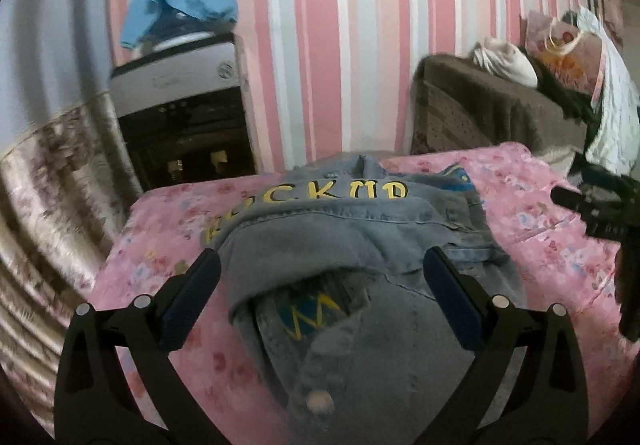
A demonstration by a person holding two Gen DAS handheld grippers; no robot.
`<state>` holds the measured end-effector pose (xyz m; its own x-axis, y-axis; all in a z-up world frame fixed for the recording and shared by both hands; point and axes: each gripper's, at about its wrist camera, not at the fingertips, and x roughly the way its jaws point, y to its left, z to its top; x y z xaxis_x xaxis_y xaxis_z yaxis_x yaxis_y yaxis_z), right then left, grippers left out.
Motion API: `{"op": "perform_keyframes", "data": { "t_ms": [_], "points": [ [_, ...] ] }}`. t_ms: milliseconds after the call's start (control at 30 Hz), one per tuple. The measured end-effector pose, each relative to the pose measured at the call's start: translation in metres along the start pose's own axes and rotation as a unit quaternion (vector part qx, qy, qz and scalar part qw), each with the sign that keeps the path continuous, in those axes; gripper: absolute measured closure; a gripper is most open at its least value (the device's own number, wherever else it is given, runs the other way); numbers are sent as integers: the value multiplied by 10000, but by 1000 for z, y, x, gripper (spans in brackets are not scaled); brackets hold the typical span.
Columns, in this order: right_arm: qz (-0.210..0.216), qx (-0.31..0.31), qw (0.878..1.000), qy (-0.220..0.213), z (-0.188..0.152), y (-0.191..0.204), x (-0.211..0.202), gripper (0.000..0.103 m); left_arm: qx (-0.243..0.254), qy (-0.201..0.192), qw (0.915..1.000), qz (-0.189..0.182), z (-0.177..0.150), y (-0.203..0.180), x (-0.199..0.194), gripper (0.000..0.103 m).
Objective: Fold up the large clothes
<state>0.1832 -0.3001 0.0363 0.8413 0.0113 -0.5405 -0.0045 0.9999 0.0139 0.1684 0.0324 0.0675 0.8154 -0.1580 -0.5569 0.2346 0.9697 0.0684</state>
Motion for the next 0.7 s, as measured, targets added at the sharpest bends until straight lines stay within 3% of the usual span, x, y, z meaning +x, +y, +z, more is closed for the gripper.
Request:
{"op": "perform_keyframes", "data": {
  "t_ms": [133,267,300,367,467,700],
  "points": [
    [145,114,9997,174,8,-8,27,2,100,282,9996,-19,13,16,36,3],
    [132,157,9992,349,7,-15,52,3,91,320,9994,18,20,36,58,3],
    [160,151,9990,386,6,-16,57,5,79,326,9994,15,19,40,62,3],
    [232,119,9985,479,5,-16,69,23,44,332,9994,9,21,51,72,3],
    [420,112,9963,739,3,-16,91,34,-3,433,9990,-63,19,64,90,3],
    [657,-131,9938,890,11,-6,127,34,84,565,9983,75,22,88,128,3]
  ]
}}
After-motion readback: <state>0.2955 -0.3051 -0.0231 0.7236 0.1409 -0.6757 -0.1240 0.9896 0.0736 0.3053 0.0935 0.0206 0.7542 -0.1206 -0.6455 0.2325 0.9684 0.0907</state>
